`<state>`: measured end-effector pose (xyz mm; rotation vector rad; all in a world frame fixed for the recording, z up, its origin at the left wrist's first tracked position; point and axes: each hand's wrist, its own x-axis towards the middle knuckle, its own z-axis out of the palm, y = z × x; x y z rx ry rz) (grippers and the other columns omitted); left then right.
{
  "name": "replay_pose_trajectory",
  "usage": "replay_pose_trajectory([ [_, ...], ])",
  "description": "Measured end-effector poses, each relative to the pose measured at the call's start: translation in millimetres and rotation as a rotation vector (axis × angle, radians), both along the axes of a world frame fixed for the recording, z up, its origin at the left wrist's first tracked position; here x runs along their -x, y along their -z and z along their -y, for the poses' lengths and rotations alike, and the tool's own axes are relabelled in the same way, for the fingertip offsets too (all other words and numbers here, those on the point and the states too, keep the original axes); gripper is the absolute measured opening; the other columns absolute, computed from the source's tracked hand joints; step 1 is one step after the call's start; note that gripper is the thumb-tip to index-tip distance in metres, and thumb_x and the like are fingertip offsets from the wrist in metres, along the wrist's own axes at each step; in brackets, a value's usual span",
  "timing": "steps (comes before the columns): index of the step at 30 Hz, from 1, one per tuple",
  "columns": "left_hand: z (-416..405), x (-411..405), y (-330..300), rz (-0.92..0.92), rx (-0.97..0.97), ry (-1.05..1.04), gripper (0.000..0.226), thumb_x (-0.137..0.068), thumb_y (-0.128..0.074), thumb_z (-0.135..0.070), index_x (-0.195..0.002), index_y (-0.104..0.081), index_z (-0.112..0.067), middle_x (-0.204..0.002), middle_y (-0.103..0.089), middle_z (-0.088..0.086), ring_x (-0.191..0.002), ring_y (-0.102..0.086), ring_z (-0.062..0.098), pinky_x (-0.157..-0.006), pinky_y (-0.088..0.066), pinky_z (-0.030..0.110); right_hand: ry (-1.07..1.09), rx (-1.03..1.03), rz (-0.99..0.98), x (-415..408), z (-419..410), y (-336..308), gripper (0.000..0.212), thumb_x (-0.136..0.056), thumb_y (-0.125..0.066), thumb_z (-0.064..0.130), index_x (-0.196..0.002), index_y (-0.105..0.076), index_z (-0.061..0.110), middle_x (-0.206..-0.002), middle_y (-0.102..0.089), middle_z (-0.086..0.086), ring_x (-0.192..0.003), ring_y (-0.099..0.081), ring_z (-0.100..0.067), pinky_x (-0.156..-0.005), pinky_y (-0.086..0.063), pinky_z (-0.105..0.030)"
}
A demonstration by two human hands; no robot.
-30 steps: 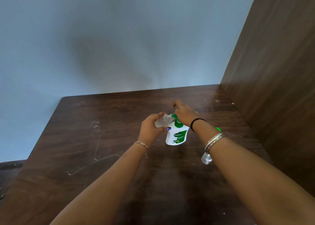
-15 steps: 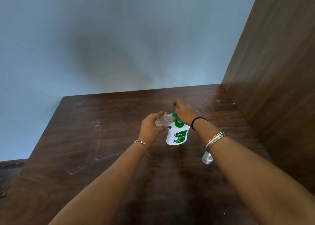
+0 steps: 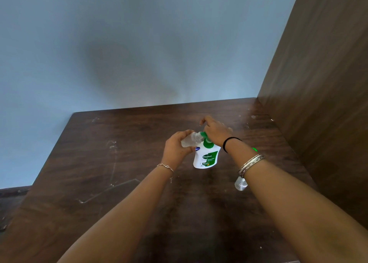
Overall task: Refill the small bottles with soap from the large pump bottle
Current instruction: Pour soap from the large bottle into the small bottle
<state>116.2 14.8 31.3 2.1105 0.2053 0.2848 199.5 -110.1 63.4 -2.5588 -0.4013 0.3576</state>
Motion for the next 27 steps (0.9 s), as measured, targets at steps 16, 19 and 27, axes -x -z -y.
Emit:
replay_pose_trajectory([
  [16, -2, 0, -2, 0.012, -0.016, -0.016, 0.05, -0.067, -0.078, -0.012, -0.114, -0.061, -0.011, -0.112, -0.064, 0.006, -0.092, -0.053, 0.009, -0.081, -0.04, 0.019, -0.01, 0.039, 0.001, -1, -1, -3, 0.033, -0.09, -0.029, 0.012, -0.113, -0.049, 0.024, -0.12, -0.058, -0.006, -0.105, -0.053, -0.029, -0.093, -0.034, -0.042],
  [19, -4, 0, -3, 0.016, -0.031, -0.012, 0.05, -0.067, -0.079, -0.012, -0.114, -0.062, -0.012, -0.111, -0.063, 0.006, -0.092, -0.053, 0.01, -0.082, -0.041, 0.021, -0.001, 0.022, 0.007, 0, -3, -1, 0.031, -0.09, -0.029, 0.012, -0.111, -0.049, 0.024, -0.118, -0.058, -0.007, -0.102, -0.053, -0.028, -0.092, -0.034, -0.042],
  [27, -3, 1, 1, 0.008, -0.061, -0.009, 0.049, -0.068, -0.078, -0.013, -0.114, -0.062, -0.013, -0.111, -0.063, 0.006, -0.091, -0.052, 0.009, -0.08, -0.039, 0.018, 0.013, 0.059, 0.031, 1, -2, 5, 0.028, -0.091, -0.03, 0.014, -0.109, -0.049, 0.023, -0.114, -0.06, -0.008, -0.095, -0.053, -0.028, -0.09, -0.037, -0.041],
])
